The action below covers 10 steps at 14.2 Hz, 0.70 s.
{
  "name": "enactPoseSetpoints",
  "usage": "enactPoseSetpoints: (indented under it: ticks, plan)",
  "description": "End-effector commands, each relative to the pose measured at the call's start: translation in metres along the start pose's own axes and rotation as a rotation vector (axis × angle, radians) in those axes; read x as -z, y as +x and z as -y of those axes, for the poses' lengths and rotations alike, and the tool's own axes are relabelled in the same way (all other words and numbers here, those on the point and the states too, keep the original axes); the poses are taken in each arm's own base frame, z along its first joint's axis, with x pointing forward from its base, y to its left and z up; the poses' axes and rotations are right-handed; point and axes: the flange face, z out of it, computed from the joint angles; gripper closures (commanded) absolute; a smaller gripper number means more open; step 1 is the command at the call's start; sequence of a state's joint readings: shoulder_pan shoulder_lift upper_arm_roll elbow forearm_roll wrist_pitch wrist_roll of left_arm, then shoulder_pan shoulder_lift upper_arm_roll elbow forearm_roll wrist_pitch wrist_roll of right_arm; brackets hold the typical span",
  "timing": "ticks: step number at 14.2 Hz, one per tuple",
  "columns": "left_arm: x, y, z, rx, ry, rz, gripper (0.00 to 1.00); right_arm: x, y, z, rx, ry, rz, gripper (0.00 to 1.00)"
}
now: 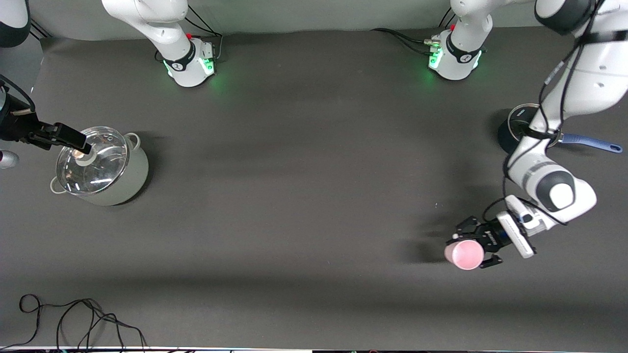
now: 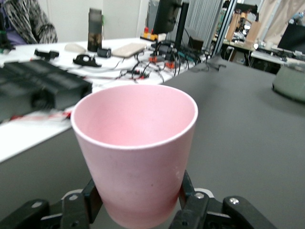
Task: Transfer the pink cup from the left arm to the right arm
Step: 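Close the left gripper around the pink cup's base and lift, then carry the pink cup with the left gripper toward the table middle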
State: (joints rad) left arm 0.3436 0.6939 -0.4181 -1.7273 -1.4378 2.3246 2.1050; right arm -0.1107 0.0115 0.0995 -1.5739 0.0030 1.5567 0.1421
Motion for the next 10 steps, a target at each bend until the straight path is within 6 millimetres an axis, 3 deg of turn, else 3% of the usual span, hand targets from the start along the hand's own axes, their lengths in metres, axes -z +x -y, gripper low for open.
enactPoseSetpoints:
  ticks: [1, 5, 10]
  plan:
    - [-0.024, 0.039, -0.07, 0.042, 0.029, 0.01, 0.68, 0.003, 0.004, 0.002, 0.021, 0.003, -0.012, 0.0]
    - [-0.07, 0.086, -0.179, 0.048, 0.019, 0.036, 0.68, 0.004, 0.003, 0.002, 0.021, 0.002, -0.01, 0.0]
    - [-0.114, 0.132, -0.293, 0.045, 0.017, 0.075, 0.71, 0.005, 0.002, -0.004, 0.012, 0.003, -0.007, 0.0]
